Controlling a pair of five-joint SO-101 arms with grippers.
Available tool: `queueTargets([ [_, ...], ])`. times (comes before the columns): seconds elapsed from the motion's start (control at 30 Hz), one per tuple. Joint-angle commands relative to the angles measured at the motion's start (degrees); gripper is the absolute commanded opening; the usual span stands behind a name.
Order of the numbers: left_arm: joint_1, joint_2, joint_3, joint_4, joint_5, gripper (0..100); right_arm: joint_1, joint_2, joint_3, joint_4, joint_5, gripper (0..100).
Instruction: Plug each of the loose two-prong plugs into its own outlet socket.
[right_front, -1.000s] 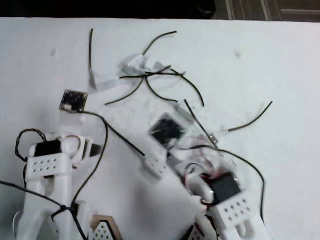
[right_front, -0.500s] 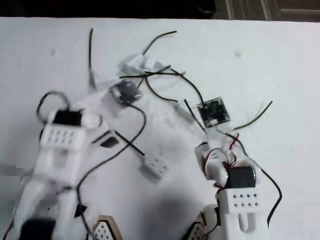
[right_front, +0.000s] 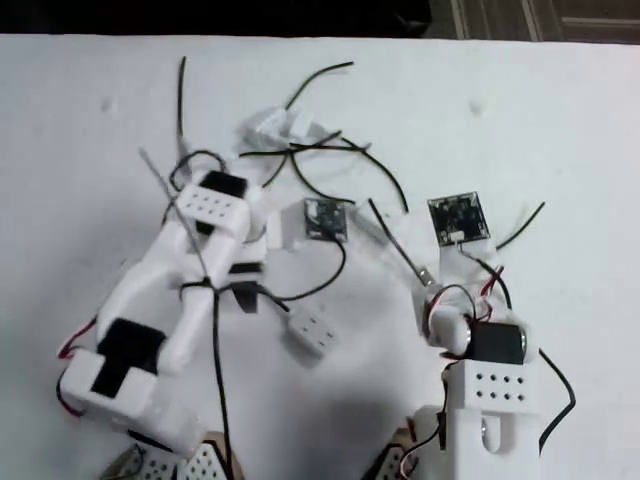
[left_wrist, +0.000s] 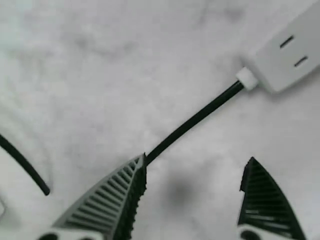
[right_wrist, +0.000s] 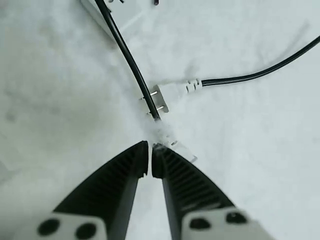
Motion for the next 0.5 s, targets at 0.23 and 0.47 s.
queueTargets([
  [0.23, 2.68, 7.96, -2.55, -9.58, 6.59, 22, 0.40, 0.04, -0.35, -0.92, -0.53, 2.2],
  [0.47, 2.59, 8.13, -2.37, -2.37, 6.77, 5, 0.57, -0.04, -0.35, -0.92, -0.53, 1.9],
])
